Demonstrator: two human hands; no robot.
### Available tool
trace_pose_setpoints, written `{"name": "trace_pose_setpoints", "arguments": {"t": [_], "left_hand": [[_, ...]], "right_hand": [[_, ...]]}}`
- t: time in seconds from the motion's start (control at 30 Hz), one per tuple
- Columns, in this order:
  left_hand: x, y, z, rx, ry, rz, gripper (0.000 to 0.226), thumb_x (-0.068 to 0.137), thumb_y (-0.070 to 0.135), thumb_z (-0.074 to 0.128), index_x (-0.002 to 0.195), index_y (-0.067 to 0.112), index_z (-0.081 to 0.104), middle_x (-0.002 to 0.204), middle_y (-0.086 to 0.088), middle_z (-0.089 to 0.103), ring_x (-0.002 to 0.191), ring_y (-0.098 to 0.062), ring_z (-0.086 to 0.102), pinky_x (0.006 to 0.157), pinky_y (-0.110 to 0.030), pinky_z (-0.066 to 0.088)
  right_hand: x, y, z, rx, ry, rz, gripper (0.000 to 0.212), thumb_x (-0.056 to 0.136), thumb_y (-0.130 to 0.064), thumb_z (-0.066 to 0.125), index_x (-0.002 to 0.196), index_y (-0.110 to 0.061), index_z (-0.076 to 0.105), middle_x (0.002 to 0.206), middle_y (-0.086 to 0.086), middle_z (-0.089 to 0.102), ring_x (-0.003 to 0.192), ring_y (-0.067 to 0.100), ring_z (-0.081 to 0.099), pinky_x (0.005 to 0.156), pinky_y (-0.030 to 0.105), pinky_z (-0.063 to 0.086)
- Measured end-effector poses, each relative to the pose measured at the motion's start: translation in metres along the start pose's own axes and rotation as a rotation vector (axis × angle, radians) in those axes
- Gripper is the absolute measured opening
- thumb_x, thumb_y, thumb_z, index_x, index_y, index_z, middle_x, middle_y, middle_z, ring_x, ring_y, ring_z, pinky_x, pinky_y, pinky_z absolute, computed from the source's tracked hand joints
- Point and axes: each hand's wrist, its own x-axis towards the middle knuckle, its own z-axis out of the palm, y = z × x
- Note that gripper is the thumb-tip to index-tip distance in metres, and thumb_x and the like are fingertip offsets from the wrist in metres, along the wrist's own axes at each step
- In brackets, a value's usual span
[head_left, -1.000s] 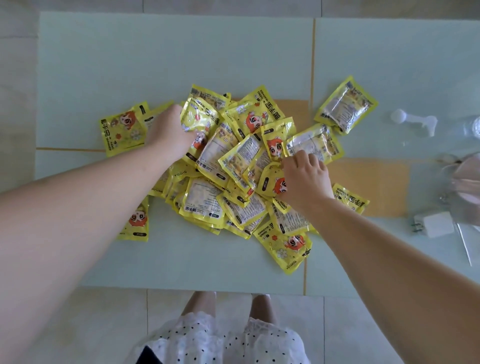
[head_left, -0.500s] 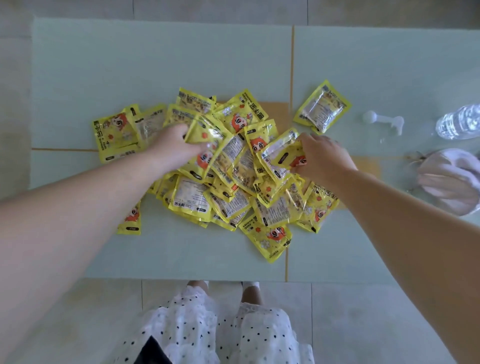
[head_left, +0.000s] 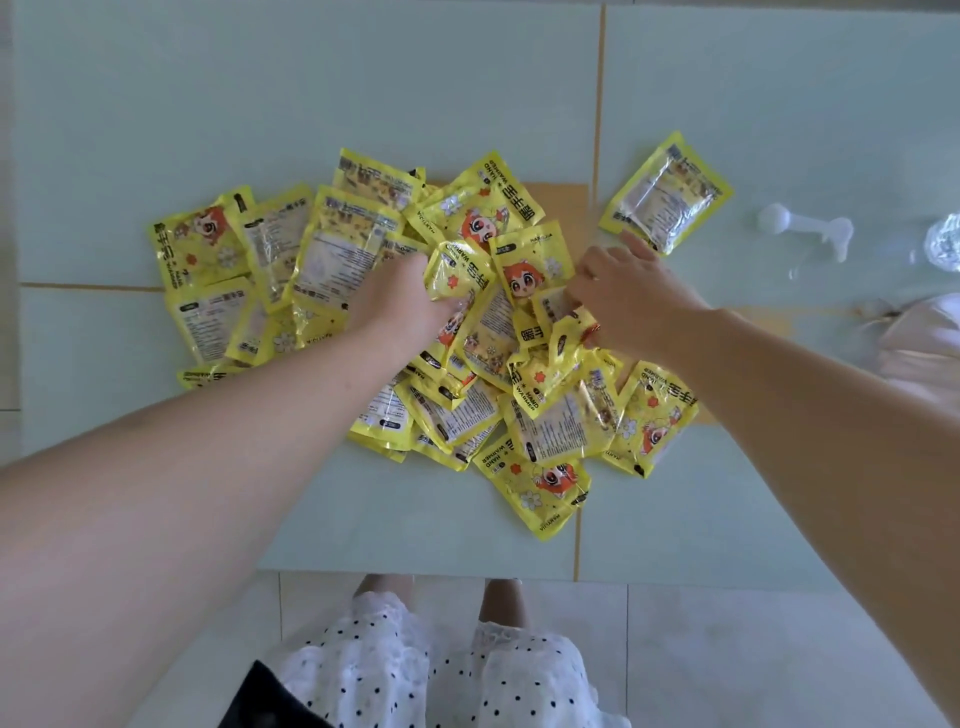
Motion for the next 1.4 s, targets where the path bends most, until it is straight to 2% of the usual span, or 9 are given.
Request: {"name": "trace_pose_setpoints", "arguments": {"t": [0.17, 0.3, 0.47, 0.57, 0.67, 0.87, 0.97, 1.17, 1.4], "left_hand": [[-0.010, -0.013, -0.010, -0.352, -0.030, -0.053, 0.067, 0.083, 0.026, 0.070, 0.140, 0.017, 0.036, 0.143, -0.004, 0.043, 0.129, -0.025, 0.042, 0.092, -0.030, 0.034], [-0.009, -0.031, -0.035, -0.508, -0.094, -0.199, 0.074, 0.080, 0.021, 0.074, 0.142, 0.022, 0.034, 0.148, -0.003, 0.037, 0.135, -0.025, 0.036, 0.103, -0.037, 0.033], [0.006, -0.052, -0.067, -0.615, -0.084, -0.328, 0.065, 0.079, 0.039, 0.072, 0.132, 0.009, 0.047, 0.128, -0.004, 0.054, 0.122, -0.026, 0.048, 0.098, -0.038, 0.039], [0.019, -0.060, -0.073, -0.620, 0.012, -0.351, 0.033, 0.084, 0.038, 0.067, 0.105, 0.014, 0.058, 0.097, 0.004, 0.056, 0.098, -0.018, 0.054, 0.081, -0.030, 0.040], [0.022, -0.064, -0.071, -0.559, 0.068, -0.363, 0.026, 0.087, 0.038, 0.063, 0.076, 0.021, 0.046, 0.077, 0.005, 0.048, 0.073, -0.016, 0.047, 0.058, -0.026, 0.032], [0.024, -0.069, -0.056, -0.433, 0.102, -0.315, 0.040, 0.089, 0.036, 0.061, 0.110, 0.003, 0.050, 0.106, -0.008, 0.048, 0.093, -0.025, 0.049, 0.073, -0.030, 0.036], [0.027, -0.073, -0.053, -0.421, 0.135, -0.291, 0.039, 0.087, 0.037, 0.063, 0.101, 0.001, 0.054, 0.091, -0.006, 0.049, 0.081, -0.023, 0.046, 0.069, -0.033, 0.037], [0.022, -0.073, -0.055, -0.435, 0.184, -0.249, 0.036, 0.083, 0.040, 0.066, 0.074, 0.015, 0.042, 0.071, 0.004, 0.037, 0.062, -0.013, 0.034, 0.055, -0.028, 0.028], [0.001, -0.080, -0.076, -0.622, 0.267, -0.236, 0.031, 0.078, 0.042, 0.068, 0.088, 0.018, 0.051, 0.088, 0.000, 0.056, 0.081, -0.021, 0.052, 0.072, -0.035, 0.043]], "right_hand": [[-0.015, 0.005, 0.001, 0.310, 0.031, 0.101, 0.089, 0.074, -0.030, 0.078, 0.144, -0.014, 0.025, 0.133, 0.010, 0.051, 0.119, 0.029, 0.054, 0.116, 0.043, 0.024], [-0.020, 0.005, -0.034, 0.860, -0.014, 0.403, 0.112, 0.072, -0.016, 0.081, 0.152, -0.026, 0.005, 0.121, 0.008, 0.058, 0.095, 0.021, 0.056, 0.084, 0.030, 0.046], [0.003, 0.002, -0.045, 1.367, 0.082, 0.796, 0.062, 0.069, -0.032, 0.082, 0.123, -0.014, 0.057, 0.107, 0.004, 0.066, 0.099, 0.024, 0.064, 0.087, 0.039, 0.053], [0.014, -0.014, -0.039, 1.373, 0.004, 0.868, 0.036, 0.073, -0.040, 0.077, 0.089, -0.011, 0.062, 0.081, 0.002, 0.064, 0.084, 0.020, 0.064, 0.082, 0.036, 0.053], [0.024, -0.031, -0.027, 1.258, -0.010, 0.890, 0.046, 0.074, -0.045, 0.075, 0.095, -0.005, 0.065, 0.085, 0.006, 0.065, 0.078, 0.020, 0.059, 0.078, 0.036, 0.052], [0.032, -0.060, -0.002, 1.067, 0.261, 0.830, 0.047, 0.074, -0.042, 0.076, 0.109, -0.012, 0.064, 0.130, -0.002, 0.052, 0.116, 0.023, 0.051, 0.092, 0.035, 0.046], [0.034, -0.066, 0.003, 1.015, 0.247, 0.855, 0.058, 0.073, -0.044, 0.076, 0.118, -0.010, 0.059, 0.140, 0.000, 0.044, 0.124, 0.024, 0.046, 0.098, 0.039, 0.044], [0.031, -0.069, -0.006, 1.185, 0.266, 0.881, 0.045, 0.076, -0.037, 0.075, 0.111, -0.016, 0.058, 0.107, 0.002, 0.063, 0.085, 0.018, 0.055, 0.068, 0.027, 0.041], [0.008, -0.068, -0.025, 1.499, 0.311, 0.849, 0.026, 0.074, -0.037, 0.078, 0.090, -0.034, 0.057, 0.089, -0.011, 0.066, 0.087, 0.017, 0.067, 0.073, 0.036, 0.056]]}}
